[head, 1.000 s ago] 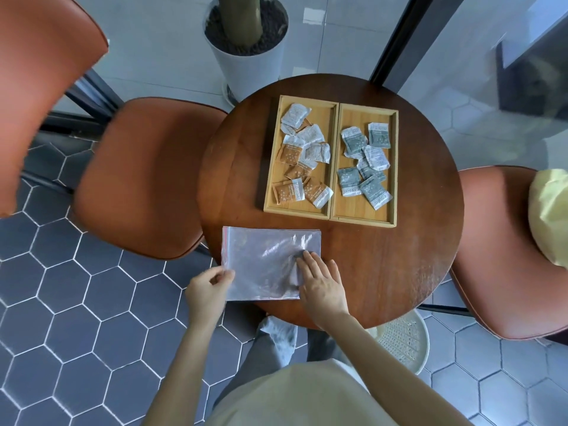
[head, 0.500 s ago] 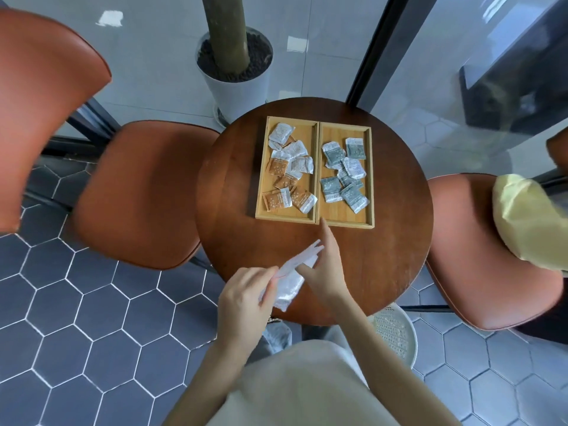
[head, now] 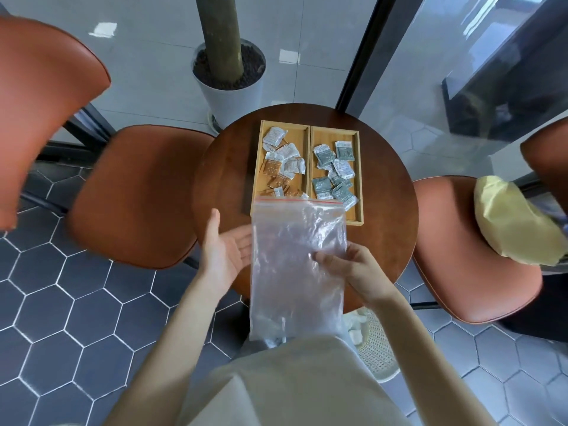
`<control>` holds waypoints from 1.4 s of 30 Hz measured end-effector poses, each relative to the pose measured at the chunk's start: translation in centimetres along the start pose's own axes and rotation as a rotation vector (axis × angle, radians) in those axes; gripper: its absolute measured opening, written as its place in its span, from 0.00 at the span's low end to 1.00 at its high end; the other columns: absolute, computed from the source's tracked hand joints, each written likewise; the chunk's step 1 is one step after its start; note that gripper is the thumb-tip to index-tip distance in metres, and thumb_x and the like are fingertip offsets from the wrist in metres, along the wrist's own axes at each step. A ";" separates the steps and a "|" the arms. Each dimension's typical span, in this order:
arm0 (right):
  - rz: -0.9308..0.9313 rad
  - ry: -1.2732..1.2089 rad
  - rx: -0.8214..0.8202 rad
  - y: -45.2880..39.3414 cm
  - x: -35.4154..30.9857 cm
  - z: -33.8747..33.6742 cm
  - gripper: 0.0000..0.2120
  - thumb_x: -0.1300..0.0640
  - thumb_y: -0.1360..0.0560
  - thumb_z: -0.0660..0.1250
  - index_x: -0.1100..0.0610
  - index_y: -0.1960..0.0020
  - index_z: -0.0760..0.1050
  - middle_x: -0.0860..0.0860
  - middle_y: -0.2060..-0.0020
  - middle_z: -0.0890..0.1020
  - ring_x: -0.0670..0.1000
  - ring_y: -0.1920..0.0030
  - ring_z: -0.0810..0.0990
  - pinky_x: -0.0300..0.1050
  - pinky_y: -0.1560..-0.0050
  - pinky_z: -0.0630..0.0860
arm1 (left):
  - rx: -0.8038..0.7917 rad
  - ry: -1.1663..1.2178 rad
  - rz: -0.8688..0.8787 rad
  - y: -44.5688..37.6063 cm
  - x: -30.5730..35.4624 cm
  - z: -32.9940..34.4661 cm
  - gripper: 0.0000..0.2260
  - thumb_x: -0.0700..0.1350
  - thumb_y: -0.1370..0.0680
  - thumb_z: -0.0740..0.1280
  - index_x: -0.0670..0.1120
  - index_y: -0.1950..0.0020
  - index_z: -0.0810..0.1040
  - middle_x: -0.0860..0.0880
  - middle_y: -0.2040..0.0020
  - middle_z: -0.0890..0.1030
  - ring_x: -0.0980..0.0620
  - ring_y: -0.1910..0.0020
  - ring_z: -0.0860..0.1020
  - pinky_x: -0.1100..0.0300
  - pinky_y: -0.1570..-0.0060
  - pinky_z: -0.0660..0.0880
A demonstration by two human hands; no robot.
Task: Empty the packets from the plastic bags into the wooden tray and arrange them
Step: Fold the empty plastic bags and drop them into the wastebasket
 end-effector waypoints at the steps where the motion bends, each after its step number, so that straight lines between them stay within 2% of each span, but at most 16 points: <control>1: 0.017 -0.037 0.035 0.0 0.3 -0.3 0.09 0.60 0.36 0.72 0.64 0.58 0.81 0.50 0.69 0.85 0.47 0.67 0.82 0.38 0.64 0.79 | -0.022 -0.003 -0.053 -0.1 -1.4 0.0 0.35 0.66 0.24 0.47 0.40 0.45 0.79 0.44 0.57 0.86 0.46 0.54 0.82 0.52 0.50 0.75; 3: 0.061 -0.056 0.122 0.0 1.5 -1.0 0.10 0.59 0.35 0.72 0.64 0.58 0.80 0.51 0.68 0.85 0.48 0.66 0.83 0.40 0.62 0.81 | -0.075 -0.040 -0.108 0.3 -3.5 0.5 0.28 0.60 0.22 0.50 0.41 0.48 0.80 0.44 0.58 0.86 0.47 0.58 0.83 0.54 0.53 0.78; 6: 0.120 -0.067 0.201 0.2 3.3 -1.8 0.03 0.63 0.31 0.70 0.62 0.60 0.80 0.53 0.66 0.85 0.50 0.65 0.83 0.42 0.60 0.81 | -0.107 -0.268 0.009 0.7 -4.2 0.7 0.10 0.42 0.22 0.59 0.41 0.49 0.80 0.47 0.60 0.86 0.50 0.59 0.84 0.61 0.58 0.80; 9: 0.158 -0.078 0.261 0.4 4.2 -2.2 0.01 0.64 0.30 0.70 0.63 0.59 0.80 0.58 0.61 0.84 0.54 0.61 0.83 0.44 0.56 0.81 | -0.079 -0.425 0.055 1.0 -4.6 0.4 0.08 0.34 0.24 0.62 0.41 0.52 0.80 0.48 0.60 0.86 0.50 0.58 0.84 0.59 0.55 0.80; 13: 0.198 -0.076 0.364 1.0 4.8 -2.8 0.18 0.64 0.31 0.71 0.62 0.42 0.75 0.60 0.50 0.83 0.58 0.53 0.82 0.58 0.45 0.77 | -0.038 -0.482 0.114 1.2 -4.1 0.5 0.10 0.34 0.23 0.63 0.44 0.47 0.79 0.49 0.57 0.86 0.51 0.56 0.84 0.54 0.46 0.78; 16: 0.137 -0.015 0.435 1.8 4.7 -3.3 0.24 0.66 0.30 0.70 0.52 0.37 0.67 0.50 0.59 0.85 0.52 0.54 0.82 0.48 0.50 0.79 | -0.017 -0.512 0.133 1.3 -4.0 0.8 0.23 0.36 0.23 0.63 0.48 0.29 0.64 0.46 0.52 0.84 0.59 0.56 0.83 0.70 0.51 0.76; 18: 0.066 0.047 0.457 2.2 4.2 -3.4 0.25 0.68 0.29 0.68 0.50 0.37 0.68 0.47 0.63 0.86 0.49 0.56 0.82 0.40 0.54 0.76 | -0.025 -0.686 0.181 1.5 -3.8 1.4 0.26 0.39 0.22 0.63 0.53 0.27 0.59 0.48 0.49 0.83 0.66 0.54 0.81 0.77 0.57 0.72; 21: 0.034 0.137 0.460 2.9 3.2 -3.4 0.18 0.70 0.29 0.66 0.54 0.44 0.77 0.53 0.58 0.85 0.47 0.56 0.81 0.34 0.54 0.75 | -0.038 -0.967 0.305 1.9 -3.1 2.4 0.19 0.40 0.23 0.64 0.50 0.33 0.71 0.48 0.40 0.80 0.59 0.42 0.77 0.74 0.48 0.67; 24: 0.060 0.165 0.435 3.5 3.1 -3.9 0.15 0.70 0.30 0.66 0.56 0.48 0.80 0.51 0.57 0.84 0.47 0.56 0.81 0.30 0.56 0.76 | -0.059 -1.172 0.358 2.1 -2.9 3.4 0.17 0.41 0.24 0.67 0.46 0.35 0.74 0.49 0.36 0.77 0.52 0.37 0.74 0.66 0.42 0.67; 27: 0.122 -0.017 0.408 4.0 3.8 -5.1 0.11 0.69 0.31 0.69 0.55 0.54 0.82 0.52 0.55 0.84 0.51 0.55 0.82 0.40 0.51 0.79 | -0.035 -1.216 0.418 2.4 -2.4 4.4 0.17 0.40 0.25 0.67 0.45 0.36 0.75 0.48 0.37 0.78 0.51 0.38 0.75 0.66 0.43 0.68; 31: 0.144 -0.164 0.378 5.0 4.4 -6.1 0.12 0.70 0.30 0.68 0.63 0.47 0.79 0.50 0.60 0.85 0.48 0.61 0.83 0.37 0.59 0.79 | 0.002 -1.261 0.493 3.1 -2.6 5.7 0.14 0.39 0.25 0.68 0.43 0.40 0.78 0.45 0.41 0.81 0.52 0.44 0.78 0.66 0.46 0.70; 34: 0.085 0.035 0.442 6.9 3.6 -7.4 0.15 0.70 0.31 0.69 0.65 0.44 0.79 0.50 0.65 0.85 0.42 0.65 0.82 0.30 0.59 0.76 | 0.011 -1.356 0.563 4.0 -3.5 7.5 0.12 0.39 0.26 0.68 0.42 0.43 0.80 0.44 0.44 0.82 0.49 0.48 0.81 0.64 0.47 0.72; 36: 0.066 0.369 0.492 8.5 2.7 -8.5 0.16 0.66 0.32 0.71 0.59 0.45 0.80 0.51 0.64 0.84 0.43 0.66 0.79 0.27 0.63 0.73 | 0.000 -1.401 0.586 4.5 -4.5 8.9 0.12 0.40 0.26 0.68 0.42 0.43 0.80 0.44 0.45 0.83 0.48 0.49 0.81 0.63 0.47 0.73; 38: 0.041 0.693 0.533 10.2 2.4 -9.7 0.16 0.63 0.34 0.72 0.56 0.46 0.81 0.54 0.61 0.85 0.49 0.63 0.80 0.34 0.58 0.75 | -0.016 -1.450 0.604 5.2 -5.8 10.3 0.11 0.40 0.26 0.69 0.43 0.44 0.81 0.45 0.46 0.84 0.47 0.50 0.81 0.61 0.47 0.74; 40: -0.009 0.784 0.578 12.1 2.7 -11.0 0.11 0.63 0.32 0.71 0.58 0.50 0.82 0.56 0.57 0.86 0.54 0.57 0.83 0.41 0.53 0.75 | -0.048 -1.500 0.628 5.8 -7.6 11.9 0.09 0.39 0.27 0.69 0.43 0.49 0.83 0.45 0.50 0.85 0.45 0.53 0.81 0.59 0.51 0.75; 42: -0.047 0.821 0.620 14.0 3.5 -12.5 0.07 0.62 0.30 0.70 0.60 0.52 0.82 0.56 0.56 0.84 0.54 0.54 0.80 0.39 0.57 0.68 | -0.079 -1.522 0.640 6.2 -9.4 13.2 0.05 0.39 0.28 0.70 0.44 0.55 0.84 0.45 0.57 0.83 0.46 0.59 0.79 0.59 0.58 0.74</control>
Point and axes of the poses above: each hand's wrist, its own y-axis away from the middle knuckle, its own z-axis out of the palm, x = y × z, the point moved 7 cm from there along -y, towards the middle knuckle
